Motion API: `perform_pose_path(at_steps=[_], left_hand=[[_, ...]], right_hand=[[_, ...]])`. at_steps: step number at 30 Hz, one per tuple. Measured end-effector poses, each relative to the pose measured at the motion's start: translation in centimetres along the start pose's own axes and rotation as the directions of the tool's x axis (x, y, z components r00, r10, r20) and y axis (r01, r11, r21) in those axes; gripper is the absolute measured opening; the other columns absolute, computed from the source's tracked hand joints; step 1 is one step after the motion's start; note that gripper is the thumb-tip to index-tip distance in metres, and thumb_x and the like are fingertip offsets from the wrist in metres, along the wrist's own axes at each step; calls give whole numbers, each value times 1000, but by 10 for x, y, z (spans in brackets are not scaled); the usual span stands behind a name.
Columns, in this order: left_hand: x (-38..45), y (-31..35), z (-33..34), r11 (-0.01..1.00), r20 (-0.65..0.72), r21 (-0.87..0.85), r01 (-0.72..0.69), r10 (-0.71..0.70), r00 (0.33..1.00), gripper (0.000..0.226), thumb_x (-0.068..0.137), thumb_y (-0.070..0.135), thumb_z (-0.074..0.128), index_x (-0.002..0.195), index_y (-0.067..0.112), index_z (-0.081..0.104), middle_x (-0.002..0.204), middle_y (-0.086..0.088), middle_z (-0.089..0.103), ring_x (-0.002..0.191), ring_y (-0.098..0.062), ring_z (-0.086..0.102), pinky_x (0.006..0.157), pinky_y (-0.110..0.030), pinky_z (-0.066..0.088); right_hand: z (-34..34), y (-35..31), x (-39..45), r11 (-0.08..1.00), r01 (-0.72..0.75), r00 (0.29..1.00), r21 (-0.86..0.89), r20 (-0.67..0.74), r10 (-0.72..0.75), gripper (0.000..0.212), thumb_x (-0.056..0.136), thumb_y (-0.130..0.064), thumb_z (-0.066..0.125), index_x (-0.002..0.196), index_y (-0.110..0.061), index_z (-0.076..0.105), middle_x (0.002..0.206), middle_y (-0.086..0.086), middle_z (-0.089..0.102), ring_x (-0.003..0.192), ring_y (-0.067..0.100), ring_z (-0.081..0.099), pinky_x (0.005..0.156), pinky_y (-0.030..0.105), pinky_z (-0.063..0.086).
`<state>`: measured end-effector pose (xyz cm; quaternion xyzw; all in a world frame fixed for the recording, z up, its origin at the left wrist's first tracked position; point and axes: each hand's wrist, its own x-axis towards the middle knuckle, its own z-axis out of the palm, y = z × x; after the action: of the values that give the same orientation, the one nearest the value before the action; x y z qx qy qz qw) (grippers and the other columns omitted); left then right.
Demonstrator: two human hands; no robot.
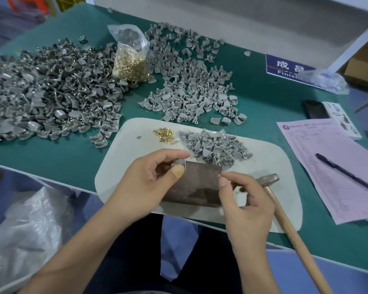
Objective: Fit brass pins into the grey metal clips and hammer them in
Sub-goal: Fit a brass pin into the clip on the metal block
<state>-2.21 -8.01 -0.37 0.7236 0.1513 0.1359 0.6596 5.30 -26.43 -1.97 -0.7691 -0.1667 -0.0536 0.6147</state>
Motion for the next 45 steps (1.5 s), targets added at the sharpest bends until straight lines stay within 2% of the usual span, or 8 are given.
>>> perform_pose_path(at_steps=[8, 11, 15, 19, 24, 31, 35, 45], left_hand=[[1, -3, -2, 891, 82, 424, -161, 140, 987, 11, 90, 42, 71, 101, 42, 71, 95, 22, 65, 97, -5, 59, 78, -16, 44], [0, -6, -3, 847, 96, 499, -184, 157, 983, 15, 89, 40, 72, 104, 38, 74, 100, 25, 63, 99, -2, 53, 81, -18, 42], [-4, -6, -7, 840, 63, 510, -184, 177, 982, 20, 91, 33, 72, 108, 41, 65, 110, 32, 56, 95, 6, 53, 79, -17, 45], [-3, -3, -8, 764, 79, 607, -220, 218, 973, 10, 90, 33, 72, 98, 37, 67, 96, 22, 60, 94, -1, 49, 73, -28, 48], [-3, -6, -8, 755, 47, 621, -212, 234, 971, 11, 86, 29, 74, 91, 36, 68, 99, 20, 53, 100, -3, 48, 74, -30, 49], [0, -17, -10, 763, 18, 612, -209, 251, 968, 11, 83, 30, 77, 92, 36, 72, 102, 20, 53, 101, -4, 48, 72, -35, 51], [1, -21, -13, 763, 19, 609, -216, 258, 966, 11, 83, 32, 78, 93, 36, 73, 102, 20, 54, 100, -4, 48, 70, -36, 52], [2, -19, -16, 769, 35, 600, -221, 251, 967, 8, 84, 35, 76, 91, 38, 76, 97, 20, 59, 94, -6, 48, 68, -36, 50]], right_hand=[[2, -13, 6, 995, -99, 993, 29, 70, 97, 16, 85, -19, 74, 93, -33, 76, 87, -5, 76, 81, 12, 70, 76, 24, 55], [6, -15, 5, 996, -87, 986, 20, 145, 83, 22, 86, -10, 75, 92, -31, 76, 88, -5, 77, 79, 14, 71, 70, 23, 55], [14, -20, 1, 998, 17, 975, -68, 223, -1, 25, 92, -10, 72, 102, -33, 74, 91, -14, 75, 87, 6, 70, 73, 6, 44], [16, -20, 2, 995, 35, 970, -90, 243, -12, 19, 96, -15, 67, 101, -33, 69, 92, -15, 77, 89, 10, 73, 75, 9, 47], [16, -24, 8, 993, 59, 958, -102, 286, -27, 21, 97, -16, 68, 99, -35, 60, 96, -19, 77, 93, 5, 72, 76, 10, 48], [23, -19, 19, 955, 173, 925, -242, 373, -73, 13, 85, -22, 82, 87, -34, 77, 88, -14, 67, 96, 15, 61, 80, 18, 42], [29, -16, 15, 956, 148, 916, -254, 399, -36, 13, 84, -23, 83, 87, -35, 80, 78, -11, 55, 88, 16, 55, 76, 27, 43], [31, -19, 21, 970, 66, 910, -233, 412, 37, 18, 82, -17, 84, 84, -34, 81, 67, -12, 55, 75, 17, 54, 67, 20, 38]])
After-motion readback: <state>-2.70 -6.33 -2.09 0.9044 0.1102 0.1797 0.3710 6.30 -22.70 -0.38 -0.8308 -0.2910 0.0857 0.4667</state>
